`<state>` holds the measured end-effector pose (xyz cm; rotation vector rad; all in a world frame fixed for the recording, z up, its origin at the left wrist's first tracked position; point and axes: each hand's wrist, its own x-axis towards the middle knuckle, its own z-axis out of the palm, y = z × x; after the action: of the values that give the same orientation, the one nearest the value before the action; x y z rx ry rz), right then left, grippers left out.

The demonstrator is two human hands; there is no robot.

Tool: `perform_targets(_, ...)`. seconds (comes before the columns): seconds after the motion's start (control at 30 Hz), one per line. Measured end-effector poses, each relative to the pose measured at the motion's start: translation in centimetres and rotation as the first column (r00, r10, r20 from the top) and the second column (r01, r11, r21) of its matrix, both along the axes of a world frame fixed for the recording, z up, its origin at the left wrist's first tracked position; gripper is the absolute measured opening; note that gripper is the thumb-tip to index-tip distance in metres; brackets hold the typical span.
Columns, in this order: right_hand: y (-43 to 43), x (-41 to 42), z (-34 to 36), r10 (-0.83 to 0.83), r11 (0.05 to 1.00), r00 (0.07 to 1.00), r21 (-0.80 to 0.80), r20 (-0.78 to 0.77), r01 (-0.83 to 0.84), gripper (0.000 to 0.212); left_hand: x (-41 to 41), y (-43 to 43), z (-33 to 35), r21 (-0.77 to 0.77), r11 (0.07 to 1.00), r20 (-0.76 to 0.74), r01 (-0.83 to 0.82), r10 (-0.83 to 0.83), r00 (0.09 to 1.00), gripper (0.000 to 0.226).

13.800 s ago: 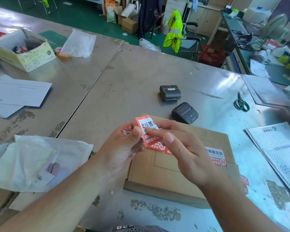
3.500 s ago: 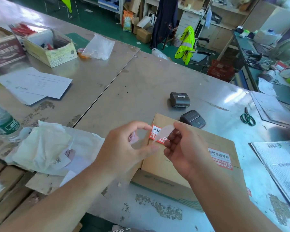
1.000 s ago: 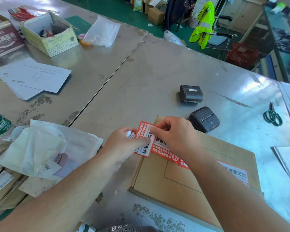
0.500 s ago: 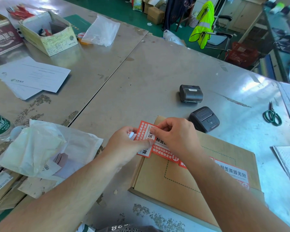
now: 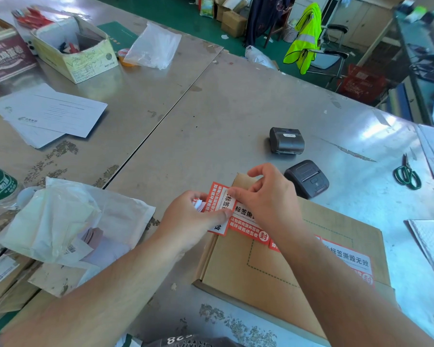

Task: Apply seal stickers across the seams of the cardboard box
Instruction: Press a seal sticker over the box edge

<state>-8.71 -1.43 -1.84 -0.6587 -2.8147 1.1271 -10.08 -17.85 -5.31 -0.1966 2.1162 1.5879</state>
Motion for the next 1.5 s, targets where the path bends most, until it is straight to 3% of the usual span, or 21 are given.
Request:
perform_targets(0.2,0.0,-0.5,0.2,0.0,1.0,1.0,0.021,0.029,-0.001,0.041,-0.2,-0.3,-0.4,0.006,0.999,0.053,0.039,-0.039,0.998,0.049)
perform_targets(0.37,0.0,-0.5,0.2,-0.006,1.0,0.999,0.018,0.045,0.005,0.04,-0.8,-0.3,-0.3,0.047,0.999,0.115,-0.003,-0.003,0.993,0.029)
perform_targets(0.7,0.1,-0.6,-0.1,-0.003,1.0,1.0,0.021,0.031,0.002,0.033,-1.4,0.8,-1.6,0.139,0.987,0.31,-0.085,0.039,0.95,0.04)
perform_targets(0.93,0.8,0.4,-0.7,0.093,0.995,0.996,0.031,-0.014,-0.093,0.028,-1.8,2.8,-1.1,0.108,0.992,0.268,-0.071,0.04,0.963,0.037)
perform_targets(1.07,0.9,1.0,-1.0,0.134,0.991,0.99,0.008,-0.045,-0.133,0.03,-1.0,2.8,-1.8,0.07,0.998,0.132,-0.006,-0.004,0.991,0.047)
perform_targets(1.23,0.9,1.3,-0.9,0.181,0.984,0.982,0.006,-0.048,-0.181,0.035,1.3,1.8,-2.9,0.015,0.995,0.034,-0.098,0.097,0.995,0.038)
perform_targets(1.5,0.6,2.1,-0.4,0.351,0.932,0.936,0.092,0.026,-0.352,0.067,2.8,0.1,-2.8,0.115,0.992,0.103,-0.06,0.048,0.994,0.033)
